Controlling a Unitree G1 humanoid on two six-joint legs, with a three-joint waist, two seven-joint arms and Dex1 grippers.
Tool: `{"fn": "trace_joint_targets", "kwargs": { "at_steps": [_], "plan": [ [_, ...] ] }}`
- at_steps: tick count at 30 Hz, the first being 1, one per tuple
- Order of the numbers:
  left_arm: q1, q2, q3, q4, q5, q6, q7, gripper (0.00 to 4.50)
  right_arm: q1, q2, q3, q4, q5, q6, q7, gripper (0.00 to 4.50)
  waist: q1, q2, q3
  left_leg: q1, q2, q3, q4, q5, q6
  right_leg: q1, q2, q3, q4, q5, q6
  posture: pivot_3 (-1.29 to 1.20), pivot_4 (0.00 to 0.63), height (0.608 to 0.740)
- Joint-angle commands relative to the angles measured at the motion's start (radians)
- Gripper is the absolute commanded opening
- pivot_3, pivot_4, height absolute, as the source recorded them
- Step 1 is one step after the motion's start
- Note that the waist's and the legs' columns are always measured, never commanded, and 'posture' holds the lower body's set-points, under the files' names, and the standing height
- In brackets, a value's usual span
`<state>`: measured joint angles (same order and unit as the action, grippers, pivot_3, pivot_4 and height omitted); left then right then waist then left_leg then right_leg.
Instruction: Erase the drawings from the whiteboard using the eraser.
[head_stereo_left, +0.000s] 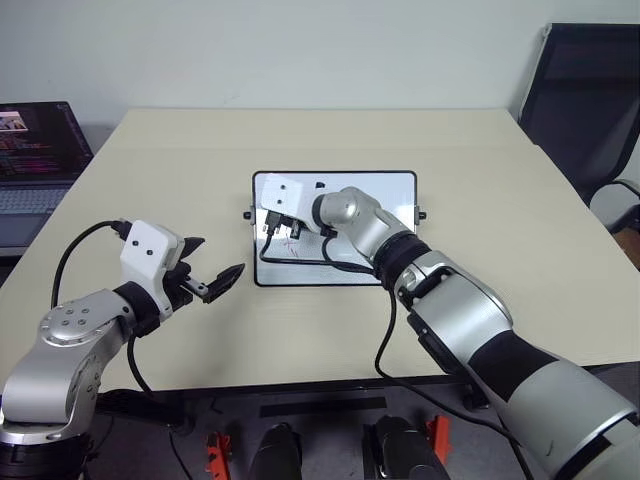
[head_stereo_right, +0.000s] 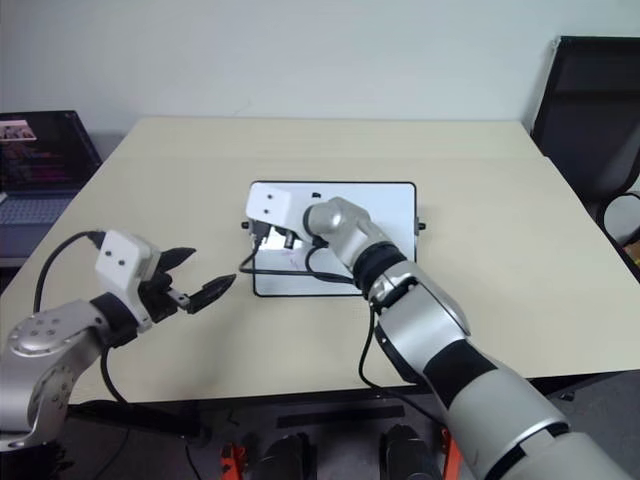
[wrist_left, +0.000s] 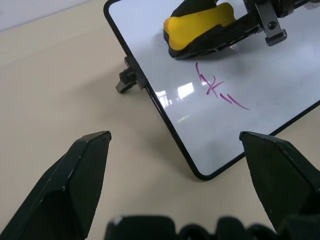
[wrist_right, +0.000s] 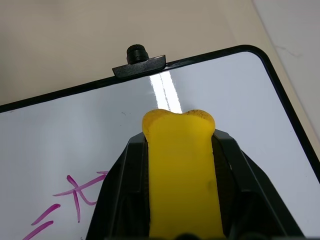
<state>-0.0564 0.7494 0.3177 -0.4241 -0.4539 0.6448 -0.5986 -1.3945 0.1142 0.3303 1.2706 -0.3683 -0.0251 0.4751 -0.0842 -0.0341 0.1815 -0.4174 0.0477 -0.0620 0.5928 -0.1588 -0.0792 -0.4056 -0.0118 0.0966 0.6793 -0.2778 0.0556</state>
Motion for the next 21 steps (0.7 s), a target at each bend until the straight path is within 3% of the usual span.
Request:
{"fn": "trace_joint_targets", "kwargs": {
  "at_steps": [1, 14, 21],
  "plan": [
    [-0.021, 0.008, 0.017, -0.026, 0.0, -0.013, 0.003, 4.5, -0.009, -0.042, -0.031, 0.041, 0.005, 0.042, -0.069, 1.25, 0.0, 0.0, 0.0, 0.0, 0.0, 0.0, 0.0, 0.0, 0.0, 0.0, -0.001, 0.0, 0.0, 0.0, 0.0, 0.0, 0.15, 0.74],
    [-0.028, 0.006, 0.01, -0.021, 0.002, -0.015, -0.001, 4.5, 0.024, -0.023, -0.012, 0.043, 0.005, 0.042, 0.046, 1.25, -0.003, 0.0, 0.0, 0.0, -0.001, 0.0, 0.0, 0.0, 0.0, 0.0, -0.001, 0.0, 0.0, 0.0, 0.0, 0.0, 0.15, 0.74],
    [-0.025, 0.005, 0.008, -0.024, 0.001, -0.014, -0.001, 4.5, -0.008, -0.028, -0.049, 0.036, 0.025, 0.012, -0.063, 1.25, -0.003, 0.0, 0.0, 0.0, -0.001, 0.0, 0.0, 0.0, 0.0, 0.0, -0.001, 0.0, -0.001, 0.0, 0.0, 0.0, 0.15, 0.74]
  ]
}}
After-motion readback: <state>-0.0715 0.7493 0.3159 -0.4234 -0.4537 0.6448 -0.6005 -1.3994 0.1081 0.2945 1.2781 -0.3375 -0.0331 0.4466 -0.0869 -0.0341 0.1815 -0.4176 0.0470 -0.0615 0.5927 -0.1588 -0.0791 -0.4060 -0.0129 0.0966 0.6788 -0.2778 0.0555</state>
